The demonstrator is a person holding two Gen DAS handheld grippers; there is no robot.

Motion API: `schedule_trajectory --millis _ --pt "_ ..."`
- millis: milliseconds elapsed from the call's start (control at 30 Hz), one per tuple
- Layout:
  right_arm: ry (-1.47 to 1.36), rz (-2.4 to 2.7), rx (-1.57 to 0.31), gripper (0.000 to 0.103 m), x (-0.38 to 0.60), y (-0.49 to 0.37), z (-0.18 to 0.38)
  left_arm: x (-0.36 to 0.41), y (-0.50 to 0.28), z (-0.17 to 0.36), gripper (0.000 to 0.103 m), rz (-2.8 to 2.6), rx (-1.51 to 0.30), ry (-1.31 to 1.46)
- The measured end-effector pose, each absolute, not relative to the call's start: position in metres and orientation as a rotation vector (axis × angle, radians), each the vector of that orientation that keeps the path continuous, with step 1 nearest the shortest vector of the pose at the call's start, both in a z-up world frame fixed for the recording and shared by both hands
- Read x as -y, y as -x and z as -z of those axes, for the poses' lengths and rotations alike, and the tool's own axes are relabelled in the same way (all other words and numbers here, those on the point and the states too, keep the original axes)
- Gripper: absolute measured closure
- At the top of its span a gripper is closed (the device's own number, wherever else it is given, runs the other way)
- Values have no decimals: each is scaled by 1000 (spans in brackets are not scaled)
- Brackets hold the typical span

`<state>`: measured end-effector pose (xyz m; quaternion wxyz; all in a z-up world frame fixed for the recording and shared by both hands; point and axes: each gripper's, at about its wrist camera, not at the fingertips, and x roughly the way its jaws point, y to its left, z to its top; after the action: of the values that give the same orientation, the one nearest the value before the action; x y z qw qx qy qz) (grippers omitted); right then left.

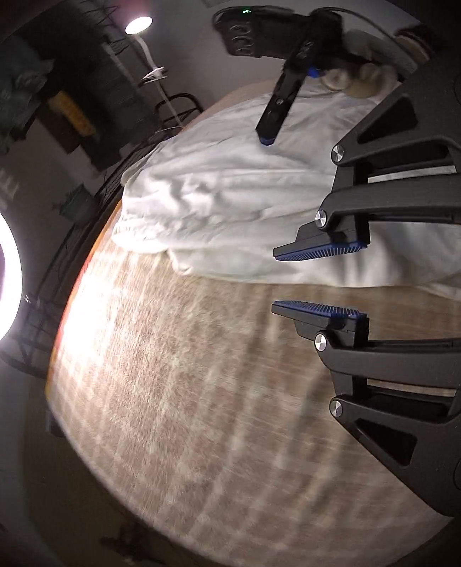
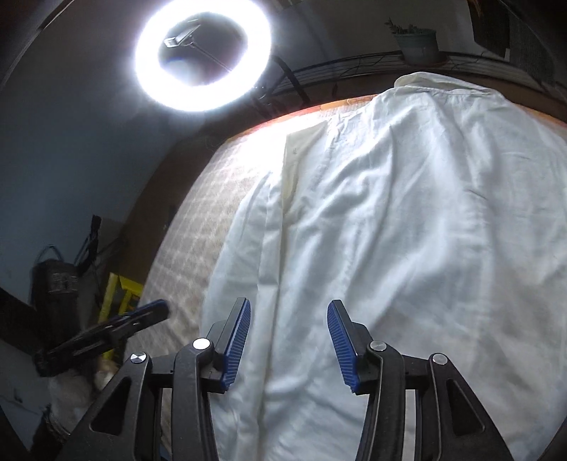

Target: Fold small clothes

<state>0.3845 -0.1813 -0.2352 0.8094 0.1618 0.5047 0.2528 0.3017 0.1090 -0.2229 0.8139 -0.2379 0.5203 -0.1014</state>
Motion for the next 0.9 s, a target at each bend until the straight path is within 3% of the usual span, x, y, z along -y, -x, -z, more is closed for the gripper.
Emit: schedule_trajectory --millis 133,267,433,500,533,567,633,900 --pt "-374 -539 -1081 51 163 -428 243 -117 -340 251 80 257 -1142 623" --pt "-356 -536 -1093 38 138 -466 259 -112 -363 265 80 285 -1161 614" --pt "-371 -532 -1115 40 124 -487 275 -116 -375 272 80 333 -1121 711" --pt "-405 -551 -1115 57 122 -490 279 -114 -380 274 80 370 -1114 738" --pt "-422 -566 -1119 82 121 -490 279 -112 -382 274 89 388 -1109 738" --pt "-465 -619 -1132 97 123 -492 279 -108 -384 273 101 389 -1105 724" --pt "-453 -622 -1117 103 127 -490 273 -103 -385 271 102 382 -1096 703" --pt "-481 -563 -999 103 166 -478 258 -94 -392 256 103 278 -1031 638"
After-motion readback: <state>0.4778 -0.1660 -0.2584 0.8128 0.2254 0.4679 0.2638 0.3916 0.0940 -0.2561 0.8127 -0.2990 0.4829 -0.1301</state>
